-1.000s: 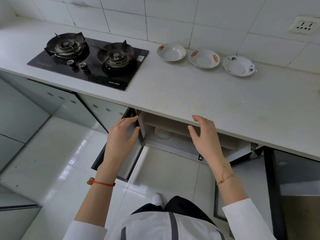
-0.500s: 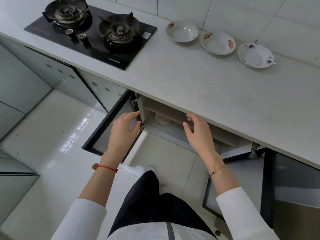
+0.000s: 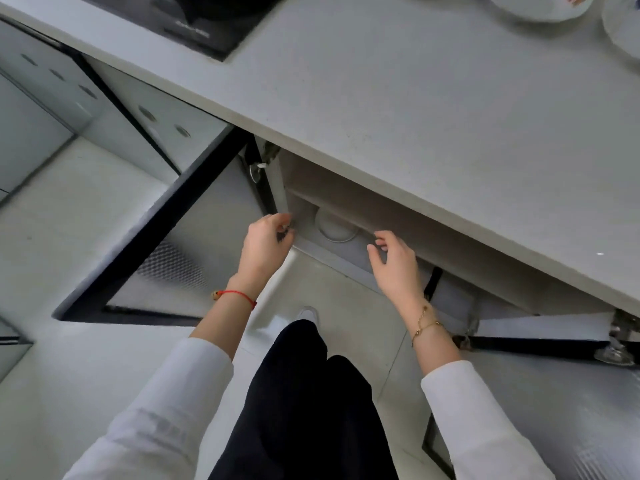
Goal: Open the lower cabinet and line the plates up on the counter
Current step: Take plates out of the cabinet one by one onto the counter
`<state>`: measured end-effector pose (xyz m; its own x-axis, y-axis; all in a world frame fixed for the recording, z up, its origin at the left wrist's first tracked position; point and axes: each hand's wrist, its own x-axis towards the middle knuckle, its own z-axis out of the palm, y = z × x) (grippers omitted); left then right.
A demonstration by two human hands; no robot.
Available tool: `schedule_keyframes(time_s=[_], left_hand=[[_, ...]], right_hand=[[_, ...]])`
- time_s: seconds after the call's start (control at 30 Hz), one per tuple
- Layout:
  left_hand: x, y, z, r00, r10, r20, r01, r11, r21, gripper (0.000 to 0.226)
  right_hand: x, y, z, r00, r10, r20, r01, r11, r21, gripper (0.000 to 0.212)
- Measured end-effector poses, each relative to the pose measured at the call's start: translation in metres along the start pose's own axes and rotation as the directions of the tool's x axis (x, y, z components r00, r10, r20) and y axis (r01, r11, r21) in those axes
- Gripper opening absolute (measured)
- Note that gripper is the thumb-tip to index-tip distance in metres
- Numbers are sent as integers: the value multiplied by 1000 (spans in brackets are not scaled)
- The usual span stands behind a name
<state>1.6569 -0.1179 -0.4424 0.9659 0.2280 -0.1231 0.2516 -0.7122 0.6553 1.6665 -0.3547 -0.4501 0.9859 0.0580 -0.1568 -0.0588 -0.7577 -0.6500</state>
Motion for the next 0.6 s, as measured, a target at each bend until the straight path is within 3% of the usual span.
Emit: schedule_keyframes(time_s=[0.17, 0.33, 0.6], left_hand=[[64, -69, 97, 995, -31, 95, 35, 999, -41, 35], [117, -133, 181, 995, -17, 95, 20, 999, -33, 35], [193, -209, 279, 990, 5, 138, -6, 1000, 2, 42]], right_hand=[[68, 69, 83, 1000, -3, -7, 3, 1000, -26, 29], [124, 134, 168, 997, -44, 67, 54, 987, -151, 28], [198, 214, 261, 993, -51, 105, 72, 976, -205, 31]])
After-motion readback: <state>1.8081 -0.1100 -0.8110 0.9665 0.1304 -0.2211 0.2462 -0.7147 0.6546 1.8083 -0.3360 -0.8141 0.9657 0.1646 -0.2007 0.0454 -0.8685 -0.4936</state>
